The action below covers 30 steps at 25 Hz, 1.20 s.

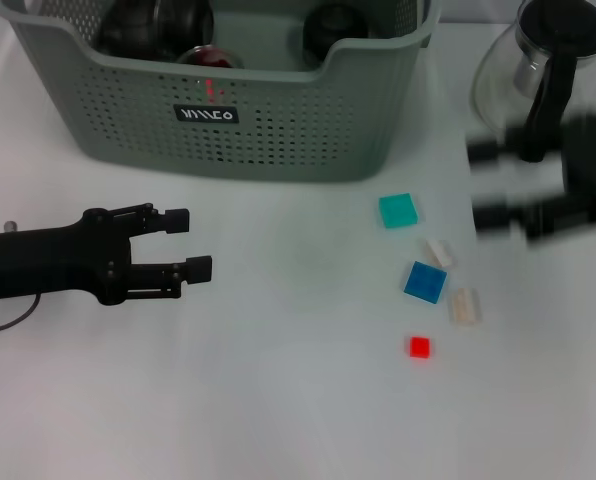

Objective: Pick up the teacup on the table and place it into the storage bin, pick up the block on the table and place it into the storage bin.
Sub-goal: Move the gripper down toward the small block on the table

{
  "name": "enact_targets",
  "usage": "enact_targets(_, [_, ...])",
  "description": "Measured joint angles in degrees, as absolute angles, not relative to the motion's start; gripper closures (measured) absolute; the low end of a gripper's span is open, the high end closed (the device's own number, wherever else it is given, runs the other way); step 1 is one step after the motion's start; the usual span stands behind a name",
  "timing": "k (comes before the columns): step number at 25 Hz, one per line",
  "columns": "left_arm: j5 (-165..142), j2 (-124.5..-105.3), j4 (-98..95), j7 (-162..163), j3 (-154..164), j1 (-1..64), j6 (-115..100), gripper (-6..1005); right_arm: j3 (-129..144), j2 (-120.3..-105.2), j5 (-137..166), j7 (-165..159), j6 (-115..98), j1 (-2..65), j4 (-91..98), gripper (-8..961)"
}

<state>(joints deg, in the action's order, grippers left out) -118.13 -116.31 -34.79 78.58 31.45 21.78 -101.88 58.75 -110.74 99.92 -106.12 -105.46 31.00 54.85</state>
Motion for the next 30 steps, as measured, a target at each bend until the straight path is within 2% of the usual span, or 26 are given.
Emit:
enact_targets(3, [-118.1,-116.31,-34.9,78.8,31.5,22.1,-101.9,138,58.7,-112.98,111.1,-107.9,-105.5,30.5,60.3,14])
enact_targets(4, [-118.1,-116.29,-34.9,79.0,31.5,22.2,-101.9,138,58.9,-114.6,119.0,-111.1,-105.7,31.7,63.6,14])
enact_targets(5, [-118.1,-116.26,-34.9,79.1,31.5,22.2,-101.9,138,58.9,-114.6,119.0,-111.1,-105.7,31.7,63.6,13])
enact_targets(8, [-118.1,-116.22,-34.8,79.3,31.5,22.3,-101.9,138,59.7,-117.02,129.1,-114.5,-107.7,35.1,67.6,25])
enact_targets(9, [-118.1,-116.2,-34.8,79.3,31.5,22.3,-101.9,138,60.0,-118.51,134.9,-114.9,-108.8,37.9,68.6,30])
enact_targets(10, [-118.1,-116.2,-34.8,79.3,31.5,22.3,-101.9,138,60.0,-118.51,134.9,-114.9,-108.8,37.9,68.6,36])
enact_targets(12, [-118.1,-116.2,-34.8,79.3,31.5,22.3,-101.9,138,60.6,-119.52,139.5,-114.9,-109.2,40.4,68.8,48])
enact_targets(16, [-118.1,-116.38,-34.8,79.3,31.2,21.9,-101.9,138,64.8,-120.13,144.1,-116.2,-107.2,43.7,68.1,71])
enact_targets(22, [-118.3,-116.56,-34.7,79.3,30.2,21.8,-102.0,138,75.3,-120.23,144.8,-118.7,-101.5,44.3,67.1,156])
enact_targets(30, [-118.4,-116.65,-34.7,79.3,30.1,21.8,-102.0,138,84.7,-120.32,145.1,-120.2,-93.6,44.3,61.8,162])
